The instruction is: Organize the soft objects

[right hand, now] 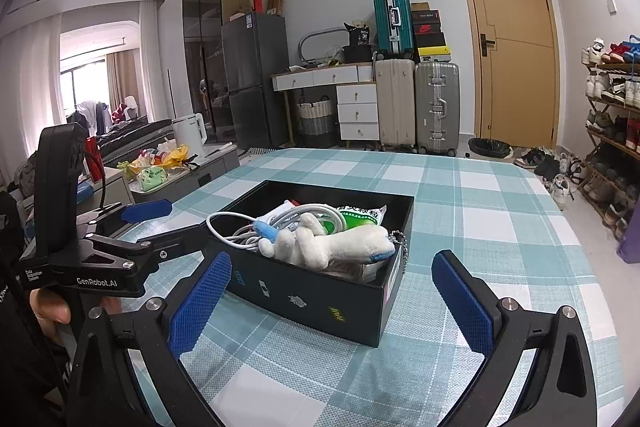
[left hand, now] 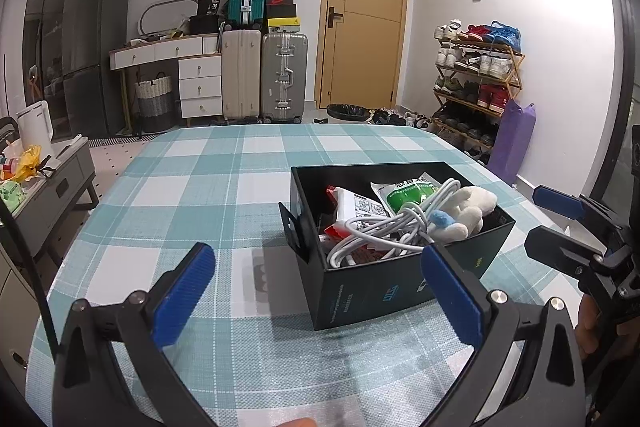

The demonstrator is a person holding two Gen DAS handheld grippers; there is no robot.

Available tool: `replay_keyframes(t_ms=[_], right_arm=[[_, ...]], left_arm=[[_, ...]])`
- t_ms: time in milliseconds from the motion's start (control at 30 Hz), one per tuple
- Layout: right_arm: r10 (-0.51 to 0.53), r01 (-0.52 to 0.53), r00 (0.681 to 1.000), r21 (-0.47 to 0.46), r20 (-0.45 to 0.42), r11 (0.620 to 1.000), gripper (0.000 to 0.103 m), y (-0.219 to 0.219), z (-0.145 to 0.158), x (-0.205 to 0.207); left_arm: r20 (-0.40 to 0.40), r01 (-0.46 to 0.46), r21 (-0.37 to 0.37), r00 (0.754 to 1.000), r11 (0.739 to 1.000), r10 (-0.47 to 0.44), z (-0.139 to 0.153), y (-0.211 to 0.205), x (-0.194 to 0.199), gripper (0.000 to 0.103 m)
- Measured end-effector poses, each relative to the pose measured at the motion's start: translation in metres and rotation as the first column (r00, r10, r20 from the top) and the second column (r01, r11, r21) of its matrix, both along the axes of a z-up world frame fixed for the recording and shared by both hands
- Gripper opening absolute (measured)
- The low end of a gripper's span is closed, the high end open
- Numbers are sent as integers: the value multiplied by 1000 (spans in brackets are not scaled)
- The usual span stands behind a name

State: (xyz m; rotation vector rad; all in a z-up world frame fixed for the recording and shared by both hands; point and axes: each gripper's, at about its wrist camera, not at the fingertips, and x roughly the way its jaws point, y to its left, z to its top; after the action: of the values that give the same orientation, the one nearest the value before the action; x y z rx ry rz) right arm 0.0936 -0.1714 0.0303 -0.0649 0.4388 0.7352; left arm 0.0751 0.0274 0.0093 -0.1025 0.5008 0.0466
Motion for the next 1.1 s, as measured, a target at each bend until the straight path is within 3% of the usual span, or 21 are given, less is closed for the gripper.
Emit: replay_keyframes(t_ms=[1100], right_arm=[[0,0,1000,3,-3,1000,102,1,-1,0]], left_arm=[[-4,-2,-2,1000,1000,2,-1,0,1,103]])
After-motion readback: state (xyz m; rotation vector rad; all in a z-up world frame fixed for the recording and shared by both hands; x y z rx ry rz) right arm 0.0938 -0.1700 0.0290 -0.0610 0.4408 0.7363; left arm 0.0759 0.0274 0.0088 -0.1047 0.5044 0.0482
